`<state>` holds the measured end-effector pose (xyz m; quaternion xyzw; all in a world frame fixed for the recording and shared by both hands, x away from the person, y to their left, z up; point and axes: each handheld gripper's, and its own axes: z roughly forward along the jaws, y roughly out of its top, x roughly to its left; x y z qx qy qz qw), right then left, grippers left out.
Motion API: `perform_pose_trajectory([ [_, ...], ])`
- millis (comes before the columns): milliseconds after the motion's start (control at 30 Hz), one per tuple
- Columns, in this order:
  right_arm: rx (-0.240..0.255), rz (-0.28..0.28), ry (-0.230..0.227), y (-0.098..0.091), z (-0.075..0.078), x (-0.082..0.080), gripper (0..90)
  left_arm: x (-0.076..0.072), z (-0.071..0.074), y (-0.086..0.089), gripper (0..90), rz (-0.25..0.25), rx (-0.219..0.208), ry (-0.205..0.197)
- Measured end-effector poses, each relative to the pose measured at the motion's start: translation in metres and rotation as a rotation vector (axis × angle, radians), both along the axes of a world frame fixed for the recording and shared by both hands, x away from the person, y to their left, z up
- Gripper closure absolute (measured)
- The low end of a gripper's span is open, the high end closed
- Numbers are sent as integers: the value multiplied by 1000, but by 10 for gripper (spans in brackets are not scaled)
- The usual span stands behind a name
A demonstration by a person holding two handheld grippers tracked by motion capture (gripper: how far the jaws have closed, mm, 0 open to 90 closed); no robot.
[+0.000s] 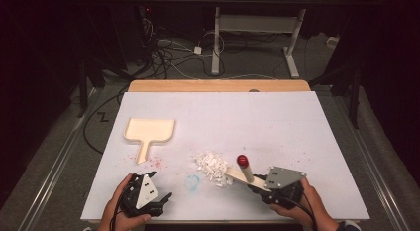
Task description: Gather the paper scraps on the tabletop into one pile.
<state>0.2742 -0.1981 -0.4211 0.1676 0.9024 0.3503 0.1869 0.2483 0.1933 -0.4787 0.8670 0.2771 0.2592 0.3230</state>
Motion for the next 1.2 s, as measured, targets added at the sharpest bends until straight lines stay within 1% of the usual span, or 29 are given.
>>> perform_pose_trajectory([
  [33,-6,10,-8,6,-1,2,679,0,0,0,176,0,1,1],
  [100,8,12,-20,17,0,8,680,1,-1,1,175,5,3,5],
  [133,8,17,-32,22,0,11,680,1,-1,1,175,7,2,5],
  [200,4,26,-69,31,0,16,680,1,-1,2,175,11,-4,3],
  [300,42,33,-66,35,4,22,680,0,0,3,175,8,-4,-1],
  [333,45,38,-69,34,6,22,680,0,0,4,175,9,-4,0],
  [400,67,42,-58,27,11,19,680,0,0,5,175,7,-2,0],
  [467,102,37,-55,18,18,15,680,0,0,4,175,9,-3,0],
  [567,142,34,-55,2,26,7,680,-1,1,4,175,6,-3,-3],
  [600,145,37,-54,-4,28,4,680,-1,1,4,175,7,-2,-4],
  [667,157,53,-66,-14,30,-1,680,-1,1,4,175,7,-2,-4],
  [700,166,68,-55,-18,31,-3,680,-1,1,4,175,7,-1,-2],
  [733,175,71,-43,-21,31,-5,680,-1,1,4,175,6,3,-1],
  [767,183,70,-36,-24,30,-6,680,-1,1,4,175,5,3,-1],
  [833,170,79,-10,-25,25,-9,680,-1,1,3,175,1,5,-1],
  [867,165,89,1,-24,21,-10,680,-2,1,3,175,0,8,0],
  [900,161,107,25,-23,16,-10,680,-2,1,3,175,-1,12,1],
  [933,166,121,47,-21,12,-10,680,-2,1,3,175,1,1,-2],
  [1000,160,141,68,-15,2,-8,680,-2,1,4,175,1,-4,-4],
  [1033,163,154,65,-11,-2,-6,681,-2,2,4,175,0,-5,-3],
  [1100,171,156,66,-3,-7,0,681,-1,1,4,175,-1,-6,-3],
  [1167,162,152,25,6,-8,6,681,-1,1,4,175,-4,-6,-3],
  [1200,163,155,19,10,-10,9,681,-1,1,4,175,-5,-5,-2],
])
